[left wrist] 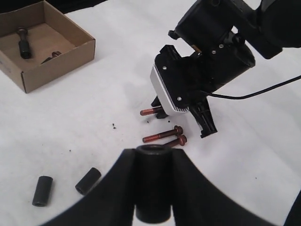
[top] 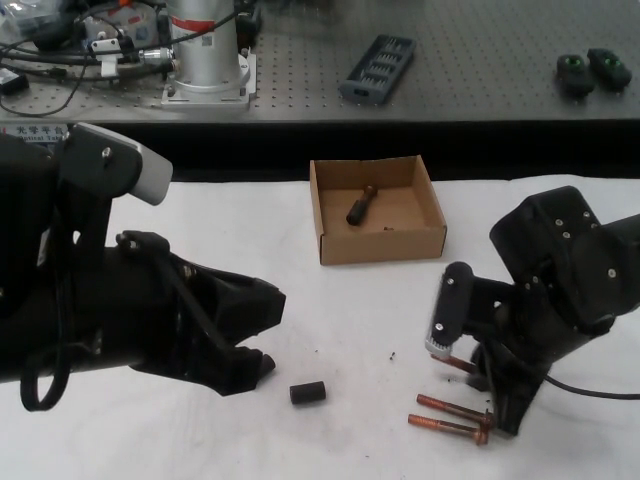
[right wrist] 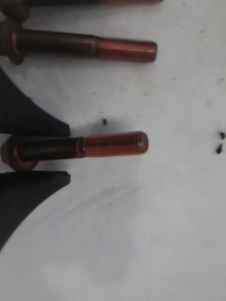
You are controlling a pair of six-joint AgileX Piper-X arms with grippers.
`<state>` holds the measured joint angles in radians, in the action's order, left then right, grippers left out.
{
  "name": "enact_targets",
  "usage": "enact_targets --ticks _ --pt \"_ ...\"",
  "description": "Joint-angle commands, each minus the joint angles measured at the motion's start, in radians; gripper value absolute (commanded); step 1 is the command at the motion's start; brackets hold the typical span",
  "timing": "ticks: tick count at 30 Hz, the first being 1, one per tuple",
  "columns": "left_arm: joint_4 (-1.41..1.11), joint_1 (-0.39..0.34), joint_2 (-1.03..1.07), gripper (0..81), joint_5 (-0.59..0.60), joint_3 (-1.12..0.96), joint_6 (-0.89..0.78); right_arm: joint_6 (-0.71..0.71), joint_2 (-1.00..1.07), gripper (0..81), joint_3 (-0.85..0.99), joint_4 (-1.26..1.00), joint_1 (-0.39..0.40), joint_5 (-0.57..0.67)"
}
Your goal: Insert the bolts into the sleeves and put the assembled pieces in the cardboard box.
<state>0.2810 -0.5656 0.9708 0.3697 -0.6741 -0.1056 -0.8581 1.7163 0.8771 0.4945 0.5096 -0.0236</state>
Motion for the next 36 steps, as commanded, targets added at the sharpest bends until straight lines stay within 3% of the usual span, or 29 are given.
enact_targets --ticks 1,10,15,23,36 --pt "-0.017 -0.005 -0.012 0.6 -0.026 -0.007 -0.014 -0.033 -0.031 7.0 -0.010 0.075 0.006 -0.033" --pt "-0.024 -0.005 -0.012 0.6 -0.073 -0.007 0.040 -0.240 -0.126 7.0 -0.010 0.100 0.121 -0.067" --pt "-0.024 -0.005 -0.012 0.6 -0.074 -0.007 0.046 -0.401 -0.153 7.0 -0.014 0.114 0.199 -0.135" --pt "-0.024 -0.005 -0.012 0.6 -0.074 -0.007 0.072 -0.667 -0.155 7.0 -0.016 0.174 0.279 -0.140" --pt "-0.029 -0.005 -0.012 0.6 -0.074 -0.007 0.097 -0.728 -0.161 7.0 -0.016 0.270 0.376 -0.140"
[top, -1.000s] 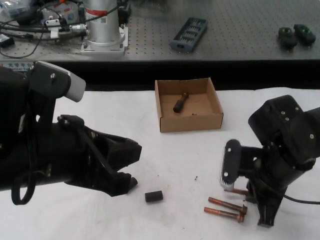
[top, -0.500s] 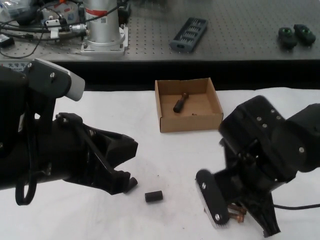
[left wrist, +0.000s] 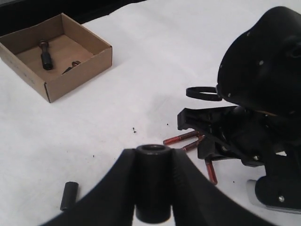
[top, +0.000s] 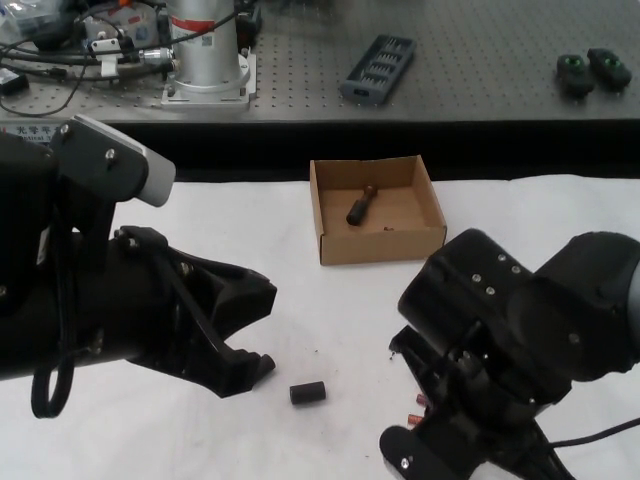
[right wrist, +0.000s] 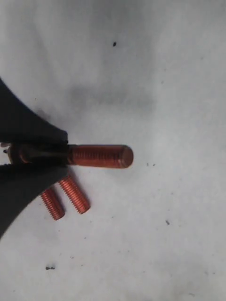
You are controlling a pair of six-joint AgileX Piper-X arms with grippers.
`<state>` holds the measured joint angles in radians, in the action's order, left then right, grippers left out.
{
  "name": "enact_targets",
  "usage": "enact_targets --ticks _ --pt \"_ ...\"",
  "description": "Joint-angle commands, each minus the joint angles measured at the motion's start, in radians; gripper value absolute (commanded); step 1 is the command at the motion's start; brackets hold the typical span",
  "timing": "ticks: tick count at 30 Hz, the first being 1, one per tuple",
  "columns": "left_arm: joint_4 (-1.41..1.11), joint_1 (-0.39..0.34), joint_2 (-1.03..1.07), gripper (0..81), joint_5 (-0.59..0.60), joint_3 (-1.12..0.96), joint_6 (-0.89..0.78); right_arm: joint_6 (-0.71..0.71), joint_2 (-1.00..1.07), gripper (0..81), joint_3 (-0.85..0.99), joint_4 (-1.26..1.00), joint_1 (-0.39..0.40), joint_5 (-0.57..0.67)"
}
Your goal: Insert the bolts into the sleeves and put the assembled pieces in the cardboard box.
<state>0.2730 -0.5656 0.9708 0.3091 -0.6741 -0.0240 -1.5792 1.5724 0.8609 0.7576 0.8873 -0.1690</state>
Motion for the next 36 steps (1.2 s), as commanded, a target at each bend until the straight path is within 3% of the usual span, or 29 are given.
enact_targets --ticks 1,3,5,10,15,20,24,29,32,36 --pt "-0.024 -0.005 -0.012 0.6 -0.013 -0.007 0.015 -0.008 -0.022 7.0 0.000 0.022 0.005 0.005" --pt "-0.033 -0.005 -0.012 0.6 -0.013 -0.007 0.015 -0.008 -0.033 7.8 0.000 0.028 0.019 0.005" --pt "-0.053 -0.005 -0.012 0.6 -0.013 -0.007 0.015 -0.002 -0.044 13.4 0.000 0.025 0.023 0.011" --pt "-0.076 -0.005 -0.012 0.6 -0.013 -0.007 0.008 0.080 -0.055 40.4 0.000 0.025 0.023 0.026" --pt "-0.073 -0.005 -0.012 0.6 -0.013 -0.007 -0.003 0.140 -0.058 33.7 0.000 0.025 0.023 -0.037" --pt "-0.068 0.006 -0.012 0.6 -0.013 -0.007 0.000 0.710 -0.073 33.1 0.008 0.021 0.023 -0.087" --pt "-0.073 0.048 -0.012 0.6 -0.053 -0.012 0.000 1.226 -0.118 33.1 0.008 -0.004 0.023 -0.043" --pt "-0.066 0.152 -0.012 0.6 -0.122 -0.046 -0.026 2.071 -0.157 33.1 0.001 -0.142 0.023 0.079" --pt "-0.066 0.214 -0.012 0.6 -0.126 -0.079 -0.107 2.389 -0.156 32.9 0.001 -0.204 0.031 0.130" --pt "-0.066 0.271 -0.012 0.6 -0.106 -0.099 -0.214 2.609 -0.156 27.2 0.001 -0.162 0.067 0.054"
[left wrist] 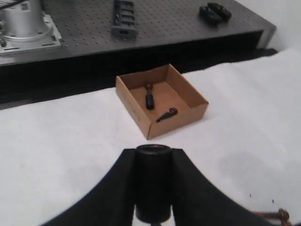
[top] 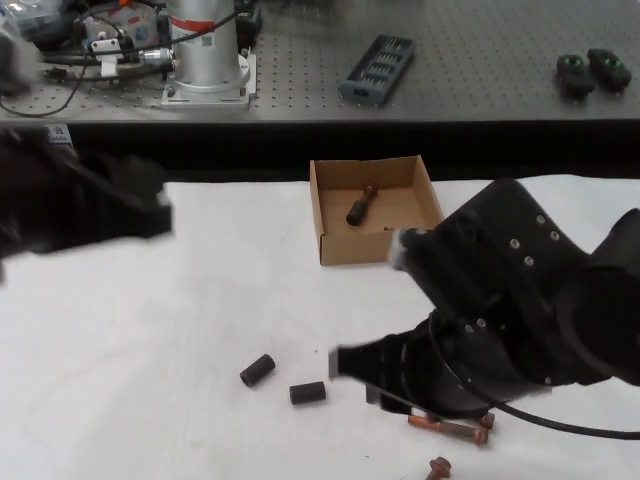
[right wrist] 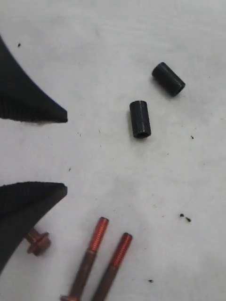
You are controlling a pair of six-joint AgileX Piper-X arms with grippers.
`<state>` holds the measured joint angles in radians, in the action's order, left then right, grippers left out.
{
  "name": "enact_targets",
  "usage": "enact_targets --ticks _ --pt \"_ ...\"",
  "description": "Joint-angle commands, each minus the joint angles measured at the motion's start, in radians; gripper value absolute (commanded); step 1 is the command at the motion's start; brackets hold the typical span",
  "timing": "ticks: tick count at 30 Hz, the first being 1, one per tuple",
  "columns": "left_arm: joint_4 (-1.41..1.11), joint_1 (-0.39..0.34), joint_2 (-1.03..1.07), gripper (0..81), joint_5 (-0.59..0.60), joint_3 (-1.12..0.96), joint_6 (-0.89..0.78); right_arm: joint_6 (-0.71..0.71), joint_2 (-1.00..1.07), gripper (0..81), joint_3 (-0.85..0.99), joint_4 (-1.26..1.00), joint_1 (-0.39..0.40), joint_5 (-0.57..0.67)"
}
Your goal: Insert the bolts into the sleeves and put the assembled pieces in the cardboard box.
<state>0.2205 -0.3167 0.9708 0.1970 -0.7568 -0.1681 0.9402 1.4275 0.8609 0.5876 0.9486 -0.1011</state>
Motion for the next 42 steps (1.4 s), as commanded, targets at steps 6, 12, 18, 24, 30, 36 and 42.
enact_targets --ticks 6,12,18,24,30,36,42 --pt "0.065 0.035 -0.012 0.6 0.083 -0.016 -0.100 0.235 -0.011 25.8 -0.003 0.101 0.044 -0.100" --pt "0.109 0.035 -0.012 0.6 0.085 -0.016 -0.080 0.328 -0.011 26.3 -0.025 0.130 0.068 -0.109" --pt "0.109 0.035 -0.012 0.6 0.085 -0.016 -0.080 0.438 -0.009 26.3 -0.076 0.111 0.090 -0.113" --pt "0.107 0.035 -0.012 0.6 0.085 -0.016 -0.080 0.517 -0.009 26.3 -0.114 0.089 0.089 -0.116" --pt "0.100 0.035 -0.012 0.6 0.085 -0.016 -0.080 0.533 0.012 26.3 -0.114 0.039 0.089 -0.135" --pt "0.100 0.035 -0.015 0.6 0.085 -0.016 -0.080 0.534 0.086 26.3 -0.114 -0.024 0.089 -0.069" --pt "0.100 0.035 -0.021 0.6 0.085 -0.016 -0.080 0.542 0.090 26.3 -0.114 -0.020 0.089 -0.072"
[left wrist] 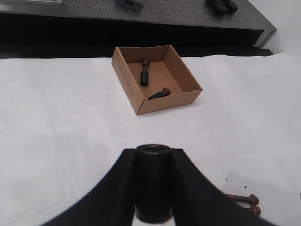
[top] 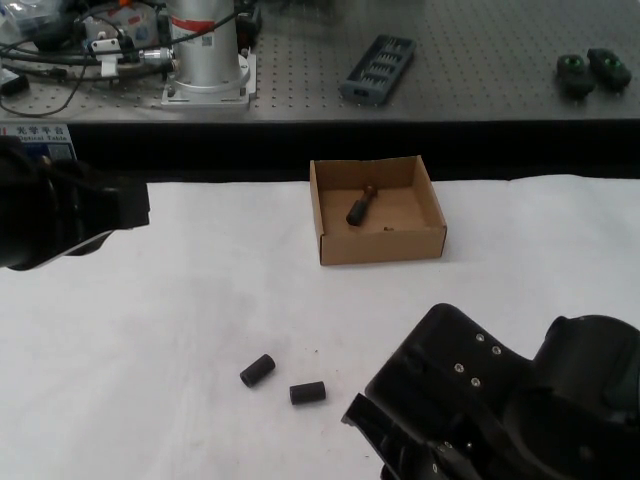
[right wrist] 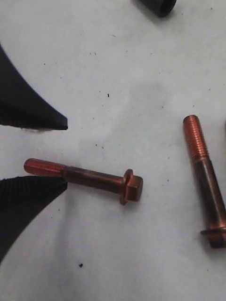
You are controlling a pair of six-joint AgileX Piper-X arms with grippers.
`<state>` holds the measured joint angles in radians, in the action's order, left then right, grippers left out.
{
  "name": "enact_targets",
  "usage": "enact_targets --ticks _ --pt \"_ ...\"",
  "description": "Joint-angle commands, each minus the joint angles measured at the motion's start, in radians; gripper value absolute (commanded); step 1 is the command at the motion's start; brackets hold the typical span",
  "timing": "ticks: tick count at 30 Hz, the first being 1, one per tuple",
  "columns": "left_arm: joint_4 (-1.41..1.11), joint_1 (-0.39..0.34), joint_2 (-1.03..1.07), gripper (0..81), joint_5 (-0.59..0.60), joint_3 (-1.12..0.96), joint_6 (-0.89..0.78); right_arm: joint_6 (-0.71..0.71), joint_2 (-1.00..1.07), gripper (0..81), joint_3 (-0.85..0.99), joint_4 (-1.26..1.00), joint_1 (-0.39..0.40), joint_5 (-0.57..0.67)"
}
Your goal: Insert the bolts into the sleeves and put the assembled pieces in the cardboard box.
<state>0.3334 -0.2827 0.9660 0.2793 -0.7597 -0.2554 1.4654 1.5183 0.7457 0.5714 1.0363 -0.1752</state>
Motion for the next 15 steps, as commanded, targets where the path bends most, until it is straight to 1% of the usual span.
enact_targets --ticks 1,7,10,13,15 --pt "-0.013 0.001 -0.016 0.6 0.003 -0.013 0.007 0.017 -0.001 26.3 0.001 0.002 0.002 -0.011" --pt "-0.013 0.001 -0.016 0.6 0.003 -0.013 0.010 0.017 0.004 26.3 0.001 0.009 -0.001 -0.032" --pt "-0.013 0.001 -0.016 0.6 0.003 -0.011 0.052 0.017 0.006 26.3 0.001 0.009 -0.012 -0.034" --pt "-0.013 -0.013 -0.016 0.6 0.046 0.006 0.088 0.017 0.006 26.3 0.001 0.012 -0.029 -0.033" --pt "-0.013 -0.037 -0.016 0.6 0.089 0.029 0.109 0.012 0.006 26.3 0.001 0.012 -0.039 -0.032"
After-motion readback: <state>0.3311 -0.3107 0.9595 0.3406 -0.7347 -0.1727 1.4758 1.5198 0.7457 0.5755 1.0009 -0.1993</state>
